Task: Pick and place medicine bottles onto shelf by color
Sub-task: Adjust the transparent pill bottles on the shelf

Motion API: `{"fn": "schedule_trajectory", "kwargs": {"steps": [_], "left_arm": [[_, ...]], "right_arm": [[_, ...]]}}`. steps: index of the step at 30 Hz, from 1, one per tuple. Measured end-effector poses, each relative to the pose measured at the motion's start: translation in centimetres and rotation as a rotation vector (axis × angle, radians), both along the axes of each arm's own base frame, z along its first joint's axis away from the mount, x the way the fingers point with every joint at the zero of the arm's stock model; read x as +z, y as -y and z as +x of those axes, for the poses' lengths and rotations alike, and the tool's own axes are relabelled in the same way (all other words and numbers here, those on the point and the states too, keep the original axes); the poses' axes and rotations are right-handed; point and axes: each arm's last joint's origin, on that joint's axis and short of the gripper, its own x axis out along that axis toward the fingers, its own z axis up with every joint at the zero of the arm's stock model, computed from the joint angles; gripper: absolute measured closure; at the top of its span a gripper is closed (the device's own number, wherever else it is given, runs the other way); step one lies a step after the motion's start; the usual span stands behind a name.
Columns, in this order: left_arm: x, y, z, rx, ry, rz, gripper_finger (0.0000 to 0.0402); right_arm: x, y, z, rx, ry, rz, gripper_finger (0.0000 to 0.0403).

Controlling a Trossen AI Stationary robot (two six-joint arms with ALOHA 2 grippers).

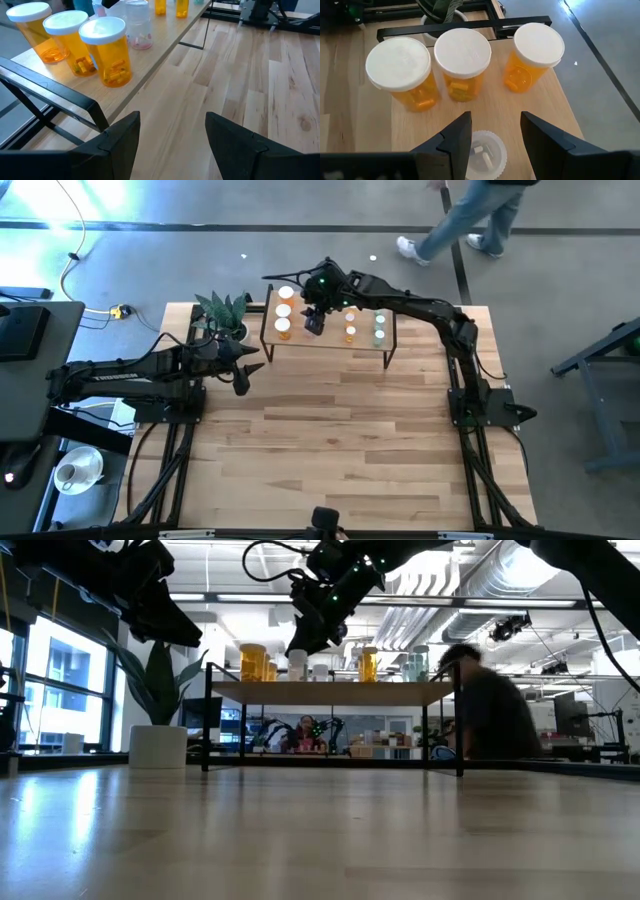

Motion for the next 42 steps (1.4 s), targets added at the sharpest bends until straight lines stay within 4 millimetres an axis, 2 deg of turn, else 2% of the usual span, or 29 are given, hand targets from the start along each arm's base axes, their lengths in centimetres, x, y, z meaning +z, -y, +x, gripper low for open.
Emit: {"fn": "schedule_trajectory", "kwargs": {"steps": [11, 25, 30, 36, 42], "left_arm": [[-0.1, 0.0, 0.0, -0.001, -0.011, -0.003, 0.0188], [-0.3, 0.0, -0.1, 0.004, -0.026, -0.015, 0.0188], [-0.3, 0.0, -0.1, 0.004, -0.026, -0.015, 0.0188], [-0.3, 0.0, -0.1, 0.004, -0.026, -0.015, 0.0188], [-0.3, 0.0, -0.1, 0.004, -0.026, -0.015, 0.0188]], "right_arm": [[0.9, -0.3, -1.3, -0.054, -0.065, -0.01, 0.024], [1.2, -0.5, -1.6, -0.078, -0.073, 0.004, 0.024], [2.2, -0.9, -1.5, -0.069, -0.038, -0.013, 0.024], [3.7, -2.3, -0.9, -0.024, 0.009, -0.033, 0.024], [3.4, -3.9, -0.1, 0.022, -0.002, -0.032, 0.024]]}}
